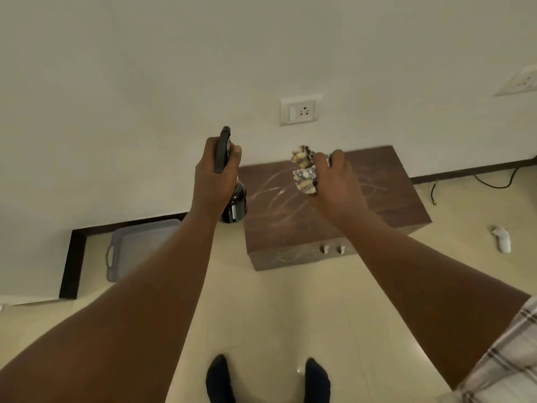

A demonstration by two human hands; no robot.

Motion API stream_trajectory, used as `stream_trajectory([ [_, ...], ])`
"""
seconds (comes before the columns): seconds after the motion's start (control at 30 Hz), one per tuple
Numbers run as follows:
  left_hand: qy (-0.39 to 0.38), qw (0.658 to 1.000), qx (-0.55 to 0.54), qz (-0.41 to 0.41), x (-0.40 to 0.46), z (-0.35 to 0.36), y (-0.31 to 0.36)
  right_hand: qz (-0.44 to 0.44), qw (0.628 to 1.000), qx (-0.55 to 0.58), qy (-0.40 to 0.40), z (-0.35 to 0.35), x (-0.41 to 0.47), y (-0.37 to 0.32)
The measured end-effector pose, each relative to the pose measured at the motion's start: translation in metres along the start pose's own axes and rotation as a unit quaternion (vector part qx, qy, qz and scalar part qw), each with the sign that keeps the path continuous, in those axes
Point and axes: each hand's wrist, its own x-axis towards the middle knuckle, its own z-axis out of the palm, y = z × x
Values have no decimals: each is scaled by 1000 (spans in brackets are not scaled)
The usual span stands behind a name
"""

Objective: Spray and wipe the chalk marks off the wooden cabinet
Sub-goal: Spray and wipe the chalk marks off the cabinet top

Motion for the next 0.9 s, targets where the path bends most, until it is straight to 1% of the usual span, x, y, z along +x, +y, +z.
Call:
stream_trajectory([
  [0.07, 3, 1000, 8, -3, -5, 17, -6, -13, 1000, -13, 2, 10, -5, 14],
  [0.13, 4, 1000, 12, -2, -8, 34, -12, -22, 1000, -3, -4, 20, -8, 28],
  [0.3, -6, 999, 34, -8, -18, 63, -34, -27, 1000, -2, -16, 47, -15, 47],
  [0.6, -17, 997, 69, -38, -32, 81, -84, -13, 999, 2, -40, 88, -21, 55],
  [0.7, -25, 996, 73, -47, -31, 84, -94, -8, 999, 8, -34, 101, -20, 58],
  [0.9, -36, 995, 75, -46, -30, 94, -108, -3, 999, 11, -48, 120, -17, 59],
])
